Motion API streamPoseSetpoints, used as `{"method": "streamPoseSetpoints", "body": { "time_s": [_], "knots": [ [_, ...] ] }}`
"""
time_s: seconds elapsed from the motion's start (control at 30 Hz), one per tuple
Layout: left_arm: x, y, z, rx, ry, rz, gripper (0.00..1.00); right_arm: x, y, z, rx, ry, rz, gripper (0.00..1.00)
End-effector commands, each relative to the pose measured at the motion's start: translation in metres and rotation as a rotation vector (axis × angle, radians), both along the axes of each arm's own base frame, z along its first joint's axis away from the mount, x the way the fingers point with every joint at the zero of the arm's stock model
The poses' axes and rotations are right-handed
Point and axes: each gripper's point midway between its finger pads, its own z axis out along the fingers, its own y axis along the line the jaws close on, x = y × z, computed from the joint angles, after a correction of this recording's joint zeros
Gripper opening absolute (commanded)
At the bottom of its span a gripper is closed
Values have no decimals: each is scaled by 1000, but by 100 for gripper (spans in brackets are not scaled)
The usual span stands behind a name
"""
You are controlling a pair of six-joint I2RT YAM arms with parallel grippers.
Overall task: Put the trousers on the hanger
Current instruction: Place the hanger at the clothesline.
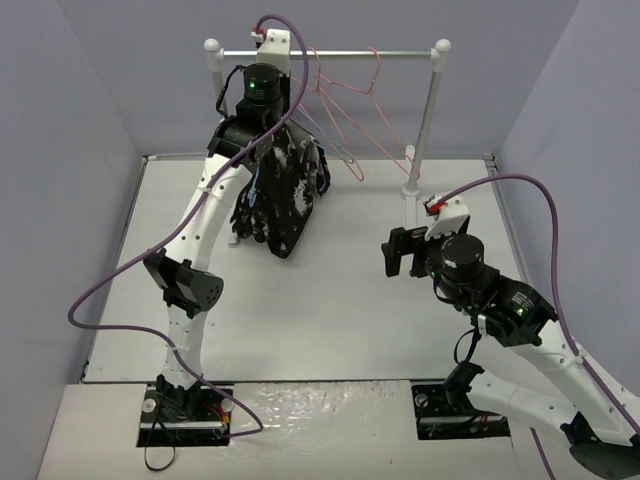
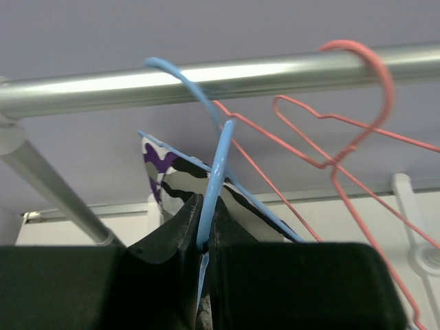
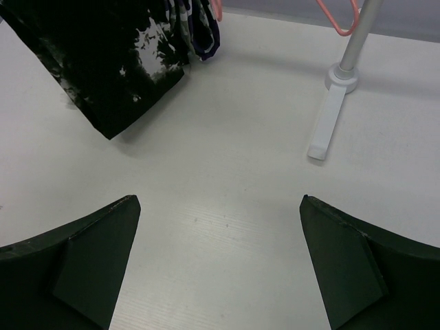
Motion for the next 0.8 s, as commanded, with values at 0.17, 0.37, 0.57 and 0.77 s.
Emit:
{"method": "streamPoseSetpoints", "body": {
  "time_s": [0.17, 0.37, 0.57, 0.77],
  "knots": [
    [-61, -58, 124, -260, -288, -301, 0, 8, -4, 15, 29, -54, -41, 100],
    [-75, -45, 130, -240, -277, -282, 0, 7, -3, 15, 34, -52, -35, 100],
    [-76, 12, 112, -139, -208, -1, 0, 6, -2, 17, 42, -54, -30, 100],
    [-88, 36, 98, -74, -143, 85, 0, 5, -1, 17, 56, -51, -24, 100]
  ]
}}
